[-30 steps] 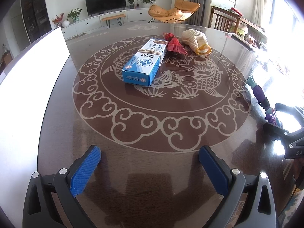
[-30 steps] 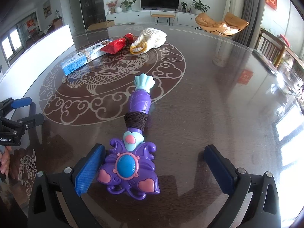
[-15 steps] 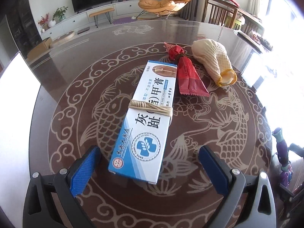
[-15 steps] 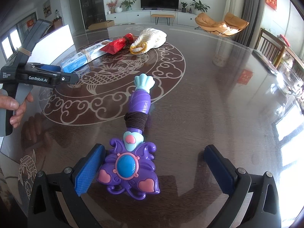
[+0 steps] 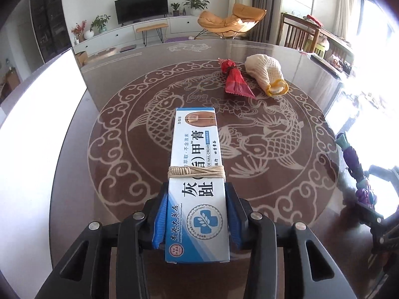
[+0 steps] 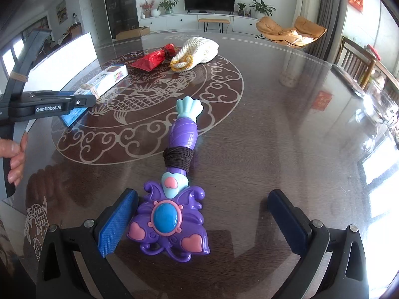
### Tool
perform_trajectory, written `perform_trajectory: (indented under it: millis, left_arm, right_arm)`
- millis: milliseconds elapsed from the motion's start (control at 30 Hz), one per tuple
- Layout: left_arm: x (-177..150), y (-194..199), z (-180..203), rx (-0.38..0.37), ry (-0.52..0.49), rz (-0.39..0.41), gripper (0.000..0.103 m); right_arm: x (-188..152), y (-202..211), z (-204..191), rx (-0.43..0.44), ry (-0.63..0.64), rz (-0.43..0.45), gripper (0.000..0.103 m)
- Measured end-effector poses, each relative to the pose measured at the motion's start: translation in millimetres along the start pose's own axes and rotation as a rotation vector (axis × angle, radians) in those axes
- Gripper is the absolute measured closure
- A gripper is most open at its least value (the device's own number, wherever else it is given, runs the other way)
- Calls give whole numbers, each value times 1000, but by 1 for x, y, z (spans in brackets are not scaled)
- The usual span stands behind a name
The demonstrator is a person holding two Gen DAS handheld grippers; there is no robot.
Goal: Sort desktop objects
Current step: 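Close the left tool on the blue-and-white ointment box while the right tool holds the wand, then carry the box and wand over the enclosure and open both tools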
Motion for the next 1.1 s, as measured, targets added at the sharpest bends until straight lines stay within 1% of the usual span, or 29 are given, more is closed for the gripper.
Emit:
perform_trajectory:
  millis: [67, 133, 167, 233, 267, 300, 333, 367, 433, 500, 600, 700, 800, 900, 967, 1000, 1067, 1100]
  left_arm:
    - [-21, 14, -3, 1, -2, 15, 62]
    - [-34, 24, -7, 4, 4, 26, 62]
    - [-37, 26, -8, 6, 11, 31, 62]
    - [-43, 30, -11, 7, 23, 38, 62]
    - [-43, 31, -11, 3, 29, 40, 62]
    - [-43, 32, -11, -2, 38, 43, 62]
    - [-44, 37, -12, -5, 48, 56, 62]
    - [-45, 42, -14, -5, 58, 74, 62]
    - [-46, 57, -17, -12, 83, 116, 62]
    - [-42, 75, -21, -27, 116, 160, 62]
    - [-34, 109, -31, -43, 156, 238, 62]
    - [-24, 145, -50, -39, 193, 315, 62]
    - [-19, 177, -80, -37, 249, 364, 62]
    - [-18, 207, -119, -8, 297, 399, 62]
    - [-21, 223, -146, 19, 325, 406, 62]
    - [-23, 230, -161, 3, 346, 406, 60]
    - [-28, 235, -189, -58, 417, 391, 59]
    - [-32, 237, -201, -70, 446, 388, 58]
  right_arm:
    - [0, 0, 0, 1, -2, -1, 0]
    - [5, -3, -2, 13, 10, -56, 0]
    - [11, -6, -4, 42, 23, -92, 0]
    - [24, -10, -7, 97, 10, -134, 7]
    - [30, -12, -8, 103, -6, -140, 18]
    - [35, -13, -8, 93, -13, -143, 38]
    - [39, -13, -9, 75, -7, -144, 53]
    - [42, -12, -10, 60, 1, -150, 79]
    - [43, -7, -13, 73, -17, -161, 81]
    - [44, 7, -17, 65, -5, -127, 81]
    - [54, 36, -27, 80, -4, -48, 81]
    - [75, 70, -51, 107, 40, 50, 81]
    - [100, 105, -91, 160, 108, 144, 81]
    - [126, 132, -142, 257, 162, 217, 81]
    - [139, 146, -179, 335, 197, 245, 81]
    - [145, 152, -200, 377, 215, 254, 81]
    - [155, 160, -242, 458, 253, 263, 81]
    - [158, 162, -263, 496, 273, 260, 81]
Point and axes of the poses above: each gripper's, at about its wrist camera, not at the fingertips, and y roughly against the way its jaws point, z to its right, x to its top, the point moved 5 cm from there along -y, roughly the way its jaws point, and after that the axes turned 1 degree about -z, right-handed, at the moved point
